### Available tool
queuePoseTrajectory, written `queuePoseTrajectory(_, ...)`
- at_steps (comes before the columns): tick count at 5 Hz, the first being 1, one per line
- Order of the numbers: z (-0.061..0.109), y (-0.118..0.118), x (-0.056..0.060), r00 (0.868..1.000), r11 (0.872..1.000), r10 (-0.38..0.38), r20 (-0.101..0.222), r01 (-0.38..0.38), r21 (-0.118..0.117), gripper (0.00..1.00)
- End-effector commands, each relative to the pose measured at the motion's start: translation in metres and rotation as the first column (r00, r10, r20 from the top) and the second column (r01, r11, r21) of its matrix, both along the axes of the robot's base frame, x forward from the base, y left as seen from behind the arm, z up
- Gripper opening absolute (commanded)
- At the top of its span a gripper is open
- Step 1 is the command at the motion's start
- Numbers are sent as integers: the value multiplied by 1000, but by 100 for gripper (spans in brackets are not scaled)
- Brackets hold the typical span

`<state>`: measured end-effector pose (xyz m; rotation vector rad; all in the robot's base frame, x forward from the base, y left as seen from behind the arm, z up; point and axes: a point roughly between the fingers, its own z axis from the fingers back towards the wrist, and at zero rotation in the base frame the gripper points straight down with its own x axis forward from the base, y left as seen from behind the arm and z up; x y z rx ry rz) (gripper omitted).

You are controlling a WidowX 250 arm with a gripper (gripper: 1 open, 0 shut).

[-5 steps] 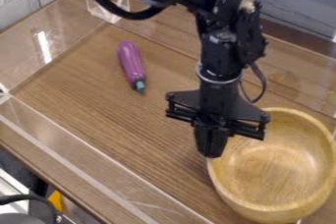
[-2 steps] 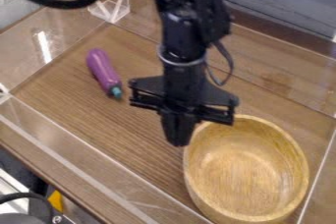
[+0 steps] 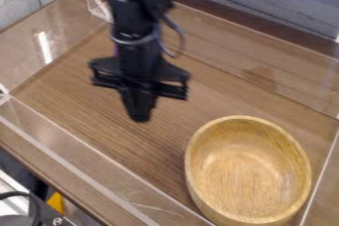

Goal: Remove the purple eggplant from inside the brown bowl and put it on the table

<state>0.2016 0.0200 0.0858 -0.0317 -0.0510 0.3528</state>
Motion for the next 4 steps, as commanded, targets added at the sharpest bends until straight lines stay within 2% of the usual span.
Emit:
queuePoseTrajectory(1,10,31,-4,998,999,31,54,-31,15,0)
queuePoseTrajectory(2,11,56,-12,996,999,49,77,-50,20,0)
queuePoseTrajectory(3,8,77,-12,996,1000,9,90,-11,23,0)
queuePoseTrajectory(4,6,89,-8,995,999,-20,100,17,29,0)
